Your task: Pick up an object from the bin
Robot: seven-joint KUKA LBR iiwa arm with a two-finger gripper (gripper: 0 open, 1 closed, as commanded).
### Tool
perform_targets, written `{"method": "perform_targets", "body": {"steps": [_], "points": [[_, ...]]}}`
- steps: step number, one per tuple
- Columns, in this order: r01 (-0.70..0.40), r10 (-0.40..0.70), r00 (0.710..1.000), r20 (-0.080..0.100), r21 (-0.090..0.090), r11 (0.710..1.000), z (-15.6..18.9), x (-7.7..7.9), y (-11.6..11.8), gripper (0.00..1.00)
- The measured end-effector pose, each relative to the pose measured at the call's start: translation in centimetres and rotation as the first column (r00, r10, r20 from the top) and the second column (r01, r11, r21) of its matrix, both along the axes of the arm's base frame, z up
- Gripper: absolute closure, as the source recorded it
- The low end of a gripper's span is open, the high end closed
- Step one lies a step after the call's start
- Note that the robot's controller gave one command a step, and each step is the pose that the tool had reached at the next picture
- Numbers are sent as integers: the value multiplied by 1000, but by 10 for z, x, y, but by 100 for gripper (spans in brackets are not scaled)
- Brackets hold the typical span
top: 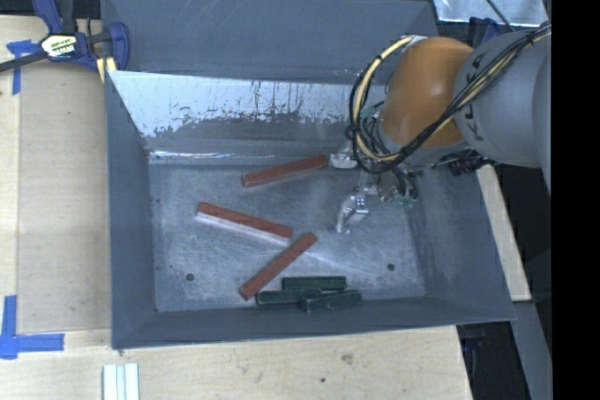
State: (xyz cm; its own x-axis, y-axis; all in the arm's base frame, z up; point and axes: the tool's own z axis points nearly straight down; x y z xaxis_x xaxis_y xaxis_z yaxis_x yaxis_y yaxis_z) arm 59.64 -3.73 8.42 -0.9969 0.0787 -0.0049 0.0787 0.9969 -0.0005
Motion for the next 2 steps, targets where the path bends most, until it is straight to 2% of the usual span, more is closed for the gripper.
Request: {"method": "perform_targets", "body": {"steps": [1, 2], "points": [[0, 0, 1000, 0, 0, 1000, 0, 0, 0, 0], [-82, 82, 997, -7, -2, 997, 12, -14, 17, 0]]}}
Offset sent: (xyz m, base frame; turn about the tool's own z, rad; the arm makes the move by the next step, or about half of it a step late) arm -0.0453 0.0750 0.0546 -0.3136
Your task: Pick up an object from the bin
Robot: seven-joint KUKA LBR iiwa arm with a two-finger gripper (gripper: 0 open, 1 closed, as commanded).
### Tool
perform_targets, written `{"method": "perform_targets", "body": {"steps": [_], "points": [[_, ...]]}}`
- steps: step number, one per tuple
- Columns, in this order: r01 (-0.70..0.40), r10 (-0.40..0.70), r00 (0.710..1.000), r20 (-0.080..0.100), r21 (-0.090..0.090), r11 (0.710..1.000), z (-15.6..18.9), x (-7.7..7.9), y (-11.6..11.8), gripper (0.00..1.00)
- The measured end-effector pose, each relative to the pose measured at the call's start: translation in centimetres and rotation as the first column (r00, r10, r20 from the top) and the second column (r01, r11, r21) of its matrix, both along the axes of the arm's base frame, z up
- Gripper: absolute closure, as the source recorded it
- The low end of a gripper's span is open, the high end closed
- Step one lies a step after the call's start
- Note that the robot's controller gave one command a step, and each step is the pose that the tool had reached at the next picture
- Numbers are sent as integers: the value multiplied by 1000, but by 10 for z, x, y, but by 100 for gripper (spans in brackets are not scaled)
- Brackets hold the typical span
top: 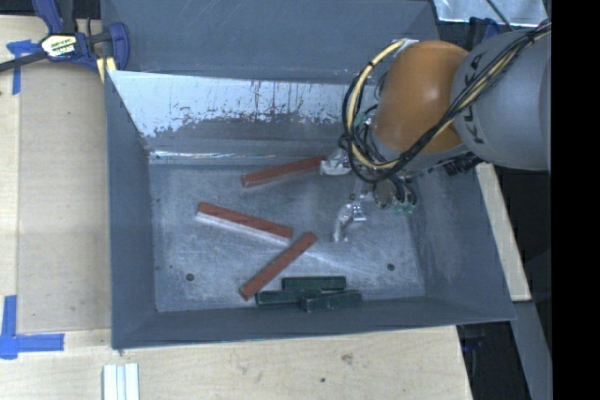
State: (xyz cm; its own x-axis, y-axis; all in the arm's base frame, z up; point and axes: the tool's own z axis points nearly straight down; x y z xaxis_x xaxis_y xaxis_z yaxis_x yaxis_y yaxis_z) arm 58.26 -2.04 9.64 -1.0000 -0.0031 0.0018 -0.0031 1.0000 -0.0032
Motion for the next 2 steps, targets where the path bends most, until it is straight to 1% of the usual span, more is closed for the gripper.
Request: {"method": "perform_targets", "body": {"steps": [1, 2], "points": [[-154, 154, 988, 11, 4, 988, 11, -9, 27, 0], [-40, 40, 999, 30, 3, 999, -19, -26, 60, 100]]}}
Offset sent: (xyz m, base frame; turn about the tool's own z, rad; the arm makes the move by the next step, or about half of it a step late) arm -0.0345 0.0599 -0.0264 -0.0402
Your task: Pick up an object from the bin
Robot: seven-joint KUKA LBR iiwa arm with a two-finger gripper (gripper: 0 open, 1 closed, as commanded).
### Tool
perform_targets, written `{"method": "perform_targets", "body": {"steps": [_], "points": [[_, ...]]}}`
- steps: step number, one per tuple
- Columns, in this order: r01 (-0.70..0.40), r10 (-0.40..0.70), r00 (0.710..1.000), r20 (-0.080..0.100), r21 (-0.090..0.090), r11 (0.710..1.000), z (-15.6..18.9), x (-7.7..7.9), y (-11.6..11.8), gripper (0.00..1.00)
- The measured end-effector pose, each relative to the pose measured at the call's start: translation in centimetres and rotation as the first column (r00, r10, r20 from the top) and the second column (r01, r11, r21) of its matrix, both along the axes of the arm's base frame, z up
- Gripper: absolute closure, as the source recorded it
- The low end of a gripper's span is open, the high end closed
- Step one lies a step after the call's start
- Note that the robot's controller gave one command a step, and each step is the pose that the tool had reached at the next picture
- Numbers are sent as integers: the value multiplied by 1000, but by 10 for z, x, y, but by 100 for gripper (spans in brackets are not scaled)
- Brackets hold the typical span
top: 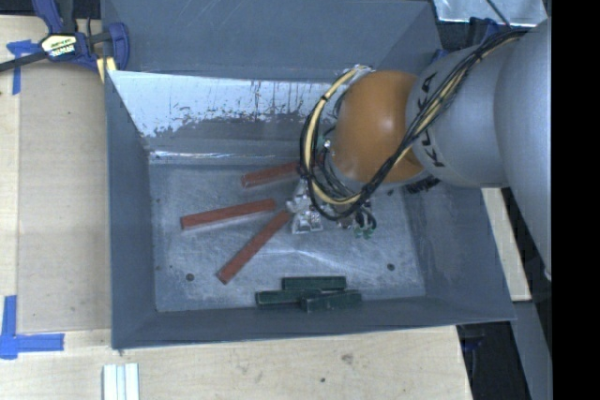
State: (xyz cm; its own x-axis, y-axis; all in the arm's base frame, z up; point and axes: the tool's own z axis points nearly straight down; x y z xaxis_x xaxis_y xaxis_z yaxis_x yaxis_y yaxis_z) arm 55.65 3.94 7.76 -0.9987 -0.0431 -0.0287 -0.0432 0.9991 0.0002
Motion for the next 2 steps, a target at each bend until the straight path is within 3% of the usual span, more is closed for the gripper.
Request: {"method": "perform_targets", "body": {"steps": [1, 2], "points": [[0, 0, 1000, 0, 0, 1000, 0, 0, 0, 100], [-3, 3, 1000, -31, -2, 1000, 33, -7, 3, 100]]}}
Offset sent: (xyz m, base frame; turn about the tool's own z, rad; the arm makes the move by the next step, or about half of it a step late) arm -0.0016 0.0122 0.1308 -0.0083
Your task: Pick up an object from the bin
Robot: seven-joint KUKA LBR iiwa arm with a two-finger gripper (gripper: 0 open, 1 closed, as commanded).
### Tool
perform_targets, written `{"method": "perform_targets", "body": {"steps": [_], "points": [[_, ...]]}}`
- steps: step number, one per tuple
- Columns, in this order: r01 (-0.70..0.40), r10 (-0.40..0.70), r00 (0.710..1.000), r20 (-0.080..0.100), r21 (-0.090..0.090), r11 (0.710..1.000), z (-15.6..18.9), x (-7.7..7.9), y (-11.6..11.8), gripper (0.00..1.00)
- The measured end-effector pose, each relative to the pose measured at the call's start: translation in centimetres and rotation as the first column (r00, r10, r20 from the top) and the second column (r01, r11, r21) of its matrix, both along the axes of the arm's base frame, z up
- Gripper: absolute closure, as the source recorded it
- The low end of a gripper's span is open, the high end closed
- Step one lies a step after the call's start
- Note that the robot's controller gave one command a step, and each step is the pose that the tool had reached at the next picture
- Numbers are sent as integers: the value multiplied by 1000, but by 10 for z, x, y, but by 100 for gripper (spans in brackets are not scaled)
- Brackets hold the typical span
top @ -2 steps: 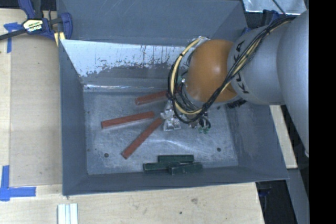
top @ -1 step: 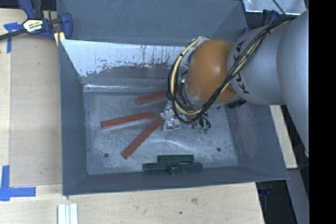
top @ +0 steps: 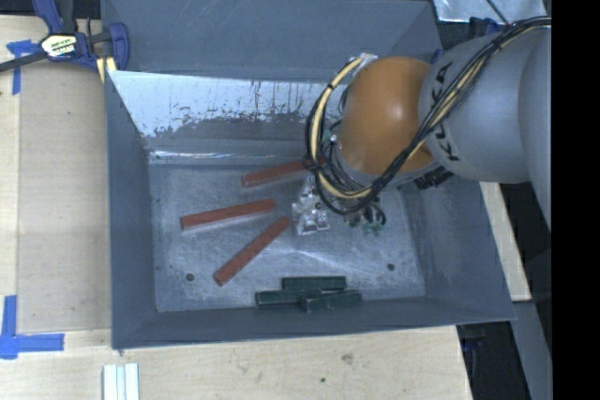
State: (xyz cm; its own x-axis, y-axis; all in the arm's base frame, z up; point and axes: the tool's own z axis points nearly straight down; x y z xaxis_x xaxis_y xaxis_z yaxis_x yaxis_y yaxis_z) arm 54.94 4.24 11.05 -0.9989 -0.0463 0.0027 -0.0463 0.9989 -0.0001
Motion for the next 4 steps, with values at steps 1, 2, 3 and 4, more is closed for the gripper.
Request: {"method": "perform_targets", "body": {"steps": [1, 2, 3, 4], "points": [[-97, 97, 995, 4, 0, 995, 18, -4, 12, 0], [-97, 97, 995, 5, 0, 995, 18, -3, 11, 0], [-226, 226, 974, 11, 0, 974, -30, 43, 26, 100], [-226, 226, 974, 8, -1, 974, -31, 42, 26, 0]]}}
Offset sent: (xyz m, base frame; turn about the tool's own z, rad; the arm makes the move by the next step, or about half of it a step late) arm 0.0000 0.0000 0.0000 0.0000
